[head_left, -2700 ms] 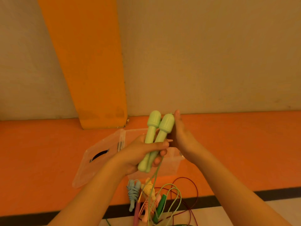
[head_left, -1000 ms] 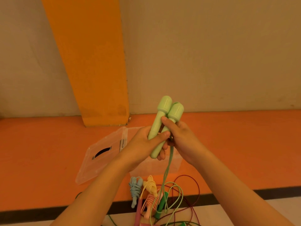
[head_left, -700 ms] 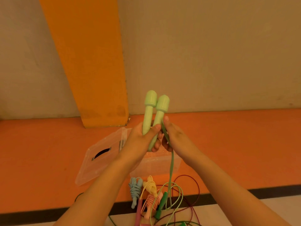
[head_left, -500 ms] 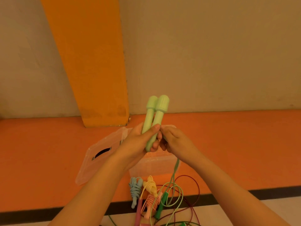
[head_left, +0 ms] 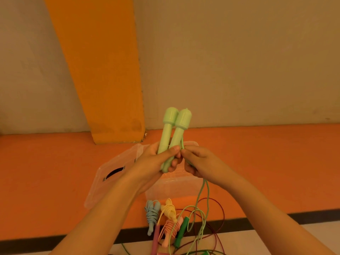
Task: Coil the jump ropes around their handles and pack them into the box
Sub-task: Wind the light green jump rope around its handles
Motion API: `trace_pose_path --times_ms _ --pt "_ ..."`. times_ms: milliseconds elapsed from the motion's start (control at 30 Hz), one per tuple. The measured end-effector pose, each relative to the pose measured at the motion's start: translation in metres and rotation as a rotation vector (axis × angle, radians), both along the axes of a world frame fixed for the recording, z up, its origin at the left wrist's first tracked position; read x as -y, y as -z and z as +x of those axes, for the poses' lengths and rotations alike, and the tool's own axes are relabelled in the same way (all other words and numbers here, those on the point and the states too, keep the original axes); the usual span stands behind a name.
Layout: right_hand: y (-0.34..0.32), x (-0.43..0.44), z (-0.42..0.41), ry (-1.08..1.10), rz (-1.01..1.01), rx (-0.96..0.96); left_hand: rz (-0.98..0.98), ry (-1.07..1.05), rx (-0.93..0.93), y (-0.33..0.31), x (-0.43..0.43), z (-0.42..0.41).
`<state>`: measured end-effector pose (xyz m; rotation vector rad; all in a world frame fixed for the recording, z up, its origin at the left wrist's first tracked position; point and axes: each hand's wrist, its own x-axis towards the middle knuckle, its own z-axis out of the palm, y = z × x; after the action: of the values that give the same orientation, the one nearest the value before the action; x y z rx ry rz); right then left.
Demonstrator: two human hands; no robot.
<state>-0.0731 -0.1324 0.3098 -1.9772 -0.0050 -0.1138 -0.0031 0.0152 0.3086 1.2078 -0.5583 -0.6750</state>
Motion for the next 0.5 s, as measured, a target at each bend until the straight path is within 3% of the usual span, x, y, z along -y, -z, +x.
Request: trace_pose_path --times_ms 200,500 --pt "0.001 0.0 -0.003 -0.064 -0.044 -0.117 -0.082 0.296 -0.176 -0.002 -0.005 0.002" --pt "0.006 0.008 0.0 0.041 -0.202 -0.138 -0.025 -0.134 -0.094 0.002 0.004 0.004"
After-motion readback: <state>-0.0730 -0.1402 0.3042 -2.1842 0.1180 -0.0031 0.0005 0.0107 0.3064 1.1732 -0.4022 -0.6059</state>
